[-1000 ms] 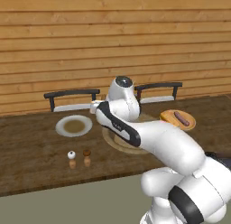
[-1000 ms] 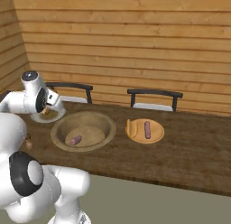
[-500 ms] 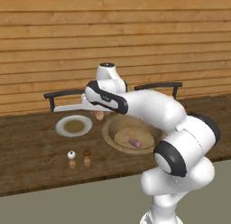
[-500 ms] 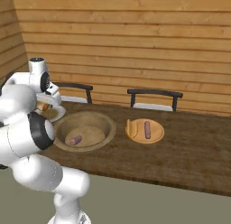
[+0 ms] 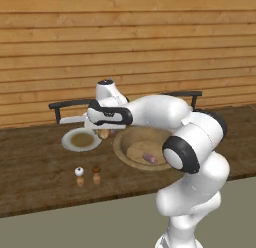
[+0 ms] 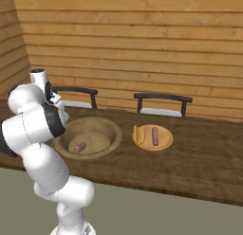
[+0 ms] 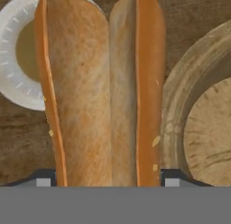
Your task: Place one bun and one sausage from the bowl on each plate.
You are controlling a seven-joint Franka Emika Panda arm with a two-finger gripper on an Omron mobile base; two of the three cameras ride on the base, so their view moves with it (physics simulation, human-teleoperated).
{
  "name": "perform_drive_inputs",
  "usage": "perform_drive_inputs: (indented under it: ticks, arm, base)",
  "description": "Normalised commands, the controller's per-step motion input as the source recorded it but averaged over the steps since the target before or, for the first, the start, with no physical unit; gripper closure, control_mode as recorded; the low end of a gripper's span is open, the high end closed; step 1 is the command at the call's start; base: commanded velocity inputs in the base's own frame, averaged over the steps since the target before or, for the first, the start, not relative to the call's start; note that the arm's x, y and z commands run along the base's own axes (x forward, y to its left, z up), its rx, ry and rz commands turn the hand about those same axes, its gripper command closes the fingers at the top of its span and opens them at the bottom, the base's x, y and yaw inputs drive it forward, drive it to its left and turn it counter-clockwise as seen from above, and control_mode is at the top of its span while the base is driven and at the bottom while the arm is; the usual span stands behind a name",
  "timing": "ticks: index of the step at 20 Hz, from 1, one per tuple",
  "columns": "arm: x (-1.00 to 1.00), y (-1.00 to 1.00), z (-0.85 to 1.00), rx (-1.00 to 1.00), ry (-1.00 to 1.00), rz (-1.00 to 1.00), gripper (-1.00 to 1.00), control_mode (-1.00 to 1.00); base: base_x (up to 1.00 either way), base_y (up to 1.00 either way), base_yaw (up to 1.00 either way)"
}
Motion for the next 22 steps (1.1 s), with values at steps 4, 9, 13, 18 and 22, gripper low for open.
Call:
perform_drive_inputs:
  ticks: [4,9,13,18,22]
  arm:
    - [0.65,0.36,-0.19,0.00,-0.02,0.03,1.00,-1.00]
    - [0.74,0.54,-0.36,-0.05,0.00,0.00,1.00,-1.00]
    - [0.39,0.13,-0.34,-0.02,0.00,0.00,1.00,-1.00]
    - [0.14,-0.07,-0.27,-0.01,0.01,0.00,1.00,-1.00]
    - [0.17,-0.09,-0.35,-0.02,0.00,0.00,1.00,-1.00]
  base:
    - [0.00,0.00,0.00]
    - [0.00,0.00,0.00]
    - [0.00,0.00,0.00]
    - [0.00,0.00,0.00]
    - [0.00,0.00,0.00]
